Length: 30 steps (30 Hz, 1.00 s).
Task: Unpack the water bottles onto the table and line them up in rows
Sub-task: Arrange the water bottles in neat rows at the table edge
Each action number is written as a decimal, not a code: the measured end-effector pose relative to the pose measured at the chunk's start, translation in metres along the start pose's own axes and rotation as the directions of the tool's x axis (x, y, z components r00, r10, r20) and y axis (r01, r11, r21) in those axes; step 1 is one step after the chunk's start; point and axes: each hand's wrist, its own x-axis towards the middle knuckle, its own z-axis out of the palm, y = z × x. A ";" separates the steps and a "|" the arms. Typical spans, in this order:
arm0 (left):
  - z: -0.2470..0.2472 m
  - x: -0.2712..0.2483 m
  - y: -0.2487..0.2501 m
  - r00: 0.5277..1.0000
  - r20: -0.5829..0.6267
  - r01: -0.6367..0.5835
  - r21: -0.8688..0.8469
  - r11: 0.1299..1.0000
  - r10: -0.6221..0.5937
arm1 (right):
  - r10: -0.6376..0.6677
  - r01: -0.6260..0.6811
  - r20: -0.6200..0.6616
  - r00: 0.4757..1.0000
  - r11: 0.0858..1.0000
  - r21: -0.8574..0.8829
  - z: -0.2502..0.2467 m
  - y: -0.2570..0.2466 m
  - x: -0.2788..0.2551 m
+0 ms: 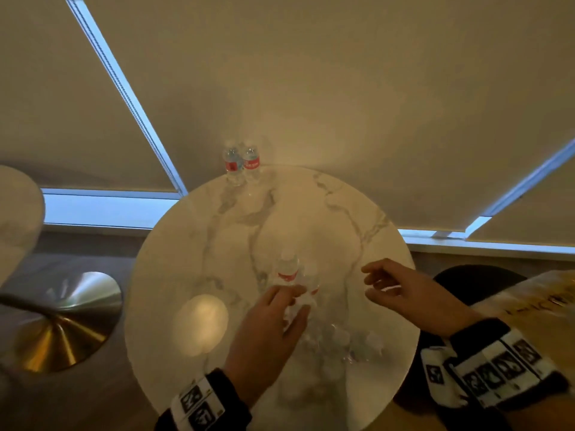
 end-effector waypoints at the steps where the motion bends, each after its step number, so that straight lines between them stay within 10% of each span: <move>1: -0.011 0.011 -0.001 0.999 -0.040 0.013 0.010 1.000 -0.013 | -0.039 0.039 0.021 0.999 0.999 -0.032 -0.001 -0.005 0.016; 7: -0.049 0.099 -0.034 0.997 0.036 0.055 0.288 0.956 -0.068 | -0.080 0.208 0.329 0.941 0.904 -0.374 0.025 -0.030 0.105; 13: -0.028 0.157 -0.064 0.894 0.446 -0.149 0.393 0.907 -0.046 | -0.056 0.329 0.459 0.887 0.774 -0.541 0.053 -0.037 0.143; 30: -0.048 0.394 -0.112 0.962 0.272 -0.075 0.383 0.921 -0.035 | -0.066 0.091 0.066 0.996 0.846 -0.525 -0.026 -0.030 0.362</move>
